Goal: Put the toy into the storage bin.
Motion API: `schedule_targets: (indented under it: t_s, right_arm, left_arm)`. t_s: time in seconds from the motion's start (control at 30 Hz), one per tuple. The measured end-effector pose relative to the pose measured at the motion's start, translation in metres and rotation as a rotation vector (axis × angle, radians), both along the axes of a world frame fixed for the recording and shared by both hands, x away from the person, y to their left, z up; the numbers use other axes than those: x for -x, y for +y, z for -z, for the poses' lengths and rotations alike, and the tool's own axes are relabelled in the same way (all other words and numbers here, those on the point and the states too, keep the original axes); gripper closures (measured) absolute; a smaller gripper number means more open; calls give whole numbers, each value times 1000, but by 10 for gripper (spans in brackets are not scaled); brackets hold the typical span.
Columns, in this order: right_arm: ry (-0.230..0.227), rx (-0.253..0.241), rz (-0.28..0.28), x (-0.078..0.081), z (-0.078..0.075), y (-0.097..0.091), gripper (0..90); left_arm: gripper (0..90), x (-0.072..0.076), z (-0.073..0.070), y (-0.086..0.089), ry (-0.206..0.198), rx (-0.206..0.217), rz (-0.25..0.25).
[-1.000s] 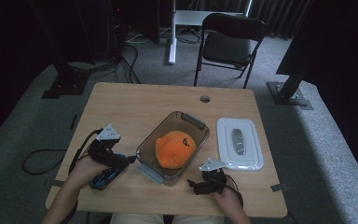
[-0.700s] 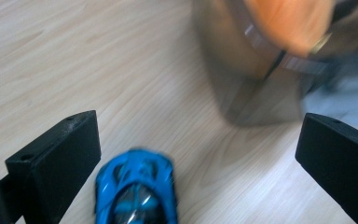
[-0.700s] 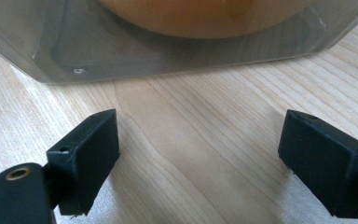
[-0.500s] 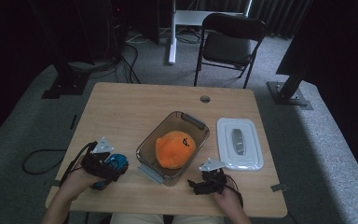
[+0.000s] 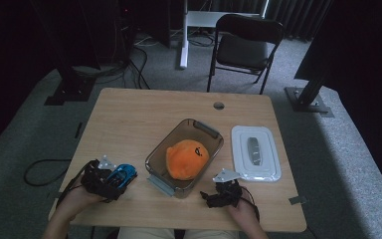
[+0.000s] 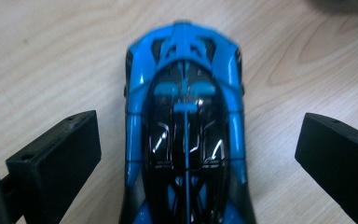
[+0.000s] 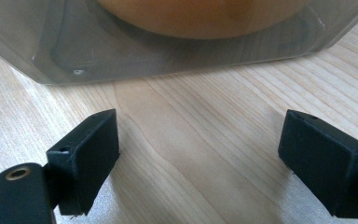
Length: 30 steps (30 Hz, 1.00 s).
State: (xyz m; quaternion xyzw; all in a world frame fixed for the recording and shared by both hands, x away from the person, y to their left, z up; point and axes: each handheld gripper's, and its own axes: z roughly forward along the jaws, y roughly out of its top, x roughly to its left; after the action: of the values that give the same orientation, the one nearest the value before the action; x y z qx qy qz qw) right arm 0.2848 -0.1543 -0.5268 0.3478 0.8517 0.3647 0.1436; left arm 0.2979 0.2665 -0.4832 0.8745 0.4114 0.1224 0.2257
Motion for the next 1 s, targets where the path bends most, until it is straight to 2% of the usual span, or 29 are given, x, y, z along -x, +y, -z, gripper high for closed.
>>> schedule_targets:
  t_s: [0.17, 0.27, 0.3, 0.33, 0.47, 0.77, 0.8, 0.93, 1.0]
  right_arm:
    - [-1, 1, 0, 0, 0, 0, 118]
    - [0, 0, 0, 0, 0, 0, 118]
    - [0, 0, 0, 0, 0, 0, 118]
    - [1, -2, 0, 0, 0, 0, 118]
    - [1, -1, 0, 0, 0, 0, 118]
    - [0, -1, 0, 0, 0, 0, 118]
    - [0, -1, 0, 0, 0, 0, 119]
    - [-1, 1, 0, 0, 0, 0, 119]
    - [-1, 1, 1, 0, 0, 0, 118]
  left_arm:
    - [9, -6, 12, 5, 27, -11, -25]
    - [13, -7, 18, 4, 41, -22, -19]
    - [47, -8, 19, 3, 39, -26, -20]
    - [46, -9, 19, 3, 39, -28, -29]
    - [47, -10, 20, 0, 54, -30, -3]
    - [47, -11, 20, 1, 58, -31, -9]
    - [57, -9, 19, 1, 52, -27, 13]
    - [259, -7, 14, 3, 43, -16, 47]
    - [261, -8, 14, 1, 44, -22, 48]
